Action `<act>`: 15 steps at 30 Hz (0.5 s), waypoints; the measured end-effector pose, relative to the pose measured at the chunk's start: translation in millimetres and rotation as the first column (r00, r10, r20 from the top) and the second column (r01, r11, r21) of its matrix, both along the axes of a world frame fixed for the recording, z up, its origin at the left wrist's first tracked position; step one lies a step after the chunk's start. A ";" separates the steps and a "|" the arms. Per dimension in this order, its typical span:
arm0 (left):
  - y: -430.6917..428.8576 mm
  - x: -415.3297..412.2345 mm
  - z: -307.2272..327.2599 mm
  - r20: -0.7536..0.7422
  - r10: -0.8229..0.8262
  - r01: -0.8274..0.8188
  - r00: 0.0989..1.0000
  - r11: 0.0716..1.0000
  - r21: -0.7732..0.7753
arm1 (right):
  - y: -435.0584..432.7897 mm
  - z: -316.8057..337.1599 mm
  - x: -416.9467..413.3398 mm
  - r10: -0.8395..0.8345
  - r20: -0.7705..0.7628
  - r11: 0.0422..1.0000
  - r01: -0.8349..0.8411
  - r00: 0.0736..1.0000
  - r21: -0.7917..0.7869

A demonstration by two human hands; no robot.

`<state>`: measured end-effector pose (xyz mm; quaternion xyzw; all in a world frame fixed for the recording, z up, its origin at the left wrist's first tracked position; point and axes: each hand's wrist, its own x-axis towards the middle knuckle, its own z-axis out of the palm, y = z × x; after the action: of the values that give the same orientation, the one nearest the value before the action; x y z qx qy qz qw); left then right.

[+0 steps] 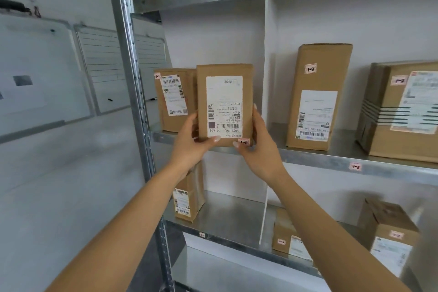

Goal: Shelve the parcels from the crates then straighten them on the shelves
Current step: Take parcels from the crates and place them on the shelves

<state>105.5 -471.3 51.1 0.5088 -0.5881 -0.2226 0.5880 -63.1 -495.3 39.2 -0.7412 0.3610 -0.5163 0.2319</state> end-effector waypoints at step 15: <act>-145.5 39.7 -48.4 0.049 -0.063 0.061 0.997 0.998 0.034 | -96.2 -24.2 50.1 -0.372 -0.232 0.917 0.395 0.899 0.059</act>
<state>145.2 -616.8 2.7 0.5053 -0.6145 -0.2372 0.5575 -13.0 -591.4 15.1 -0.6939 0.5496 -0.4485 0.1234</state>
